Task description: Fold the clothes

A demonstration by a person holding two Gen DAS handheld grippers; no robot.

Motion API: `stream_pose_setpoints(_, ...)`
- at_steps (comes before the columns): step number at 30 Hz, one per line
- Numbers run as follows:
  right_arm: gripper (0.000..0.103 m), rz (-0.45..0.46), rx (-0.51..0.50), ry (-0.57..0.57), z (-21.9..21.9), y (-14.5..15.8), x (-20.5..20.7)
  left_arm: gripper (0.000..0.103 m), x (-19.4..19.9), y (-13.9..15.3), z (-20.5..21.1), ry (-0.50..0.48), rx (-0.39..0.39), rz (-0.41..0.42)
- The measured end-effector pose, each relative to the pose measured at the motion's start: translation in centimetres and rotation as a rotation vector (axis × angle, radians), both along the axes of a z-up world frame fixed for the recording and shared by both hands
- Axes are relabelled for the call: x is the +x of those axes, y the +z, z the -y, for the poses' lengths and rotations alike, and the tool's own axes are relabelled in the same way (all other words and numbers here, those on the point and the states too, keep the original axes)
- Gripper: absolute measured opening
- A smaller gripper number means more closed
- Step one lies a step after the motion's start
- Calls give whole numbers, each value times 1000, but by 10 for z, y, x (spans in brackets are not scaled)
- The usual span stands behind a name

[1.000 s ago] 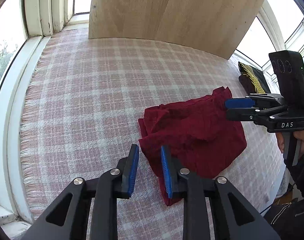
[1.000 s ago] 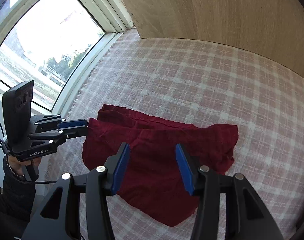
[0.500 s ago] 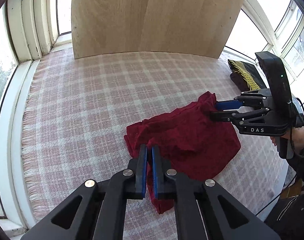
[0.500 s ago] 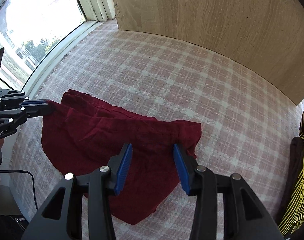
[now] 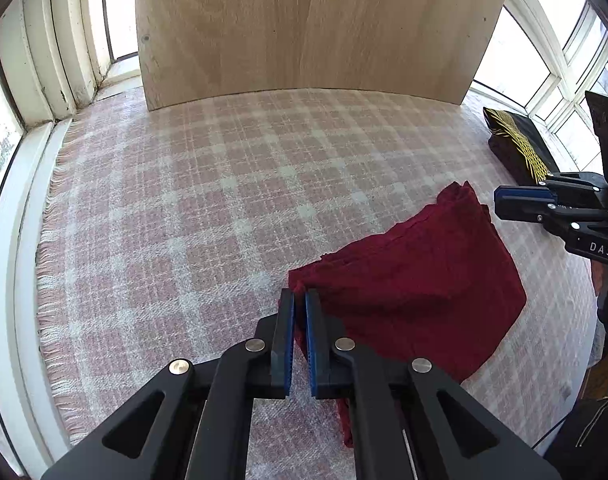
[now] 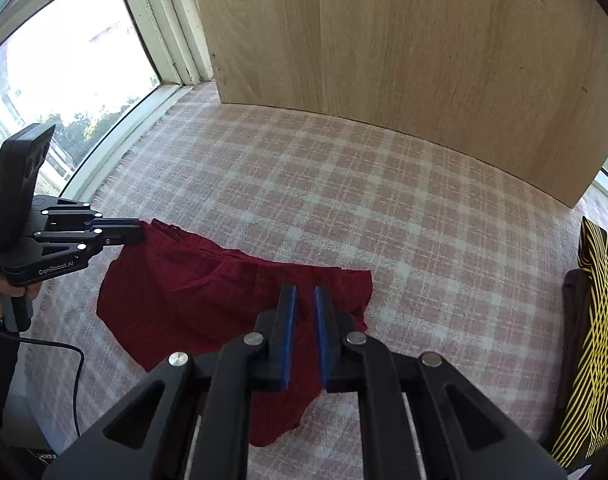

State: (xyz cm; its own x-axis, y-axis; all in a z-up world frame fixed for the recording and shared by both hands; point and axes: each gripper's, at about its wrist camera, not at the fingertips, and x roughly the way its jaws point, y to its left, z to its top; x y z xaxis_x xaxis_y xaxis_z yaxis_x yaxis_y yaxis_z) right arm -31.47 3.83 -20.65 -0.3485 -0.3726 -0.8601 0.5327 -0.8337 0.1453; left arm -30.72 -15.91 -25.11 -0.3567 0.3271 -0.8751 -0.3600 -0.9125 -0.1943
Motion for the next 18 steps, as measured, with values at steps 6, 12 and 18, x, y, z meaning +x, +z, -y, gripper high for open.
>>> stream_pose_setpoints(6,32,101,3,-34,-11,-28,-8,21,1,7,14,54,-34,-10)
stream_pose_setpoints(12,47,131,-221,-130,-77,-1,39,23,38,21,39,113,-8,-38)
stream_pose_setpoints(18,47,144,-175,26,-58,-31,84,24,59,9,31,53,57,12)
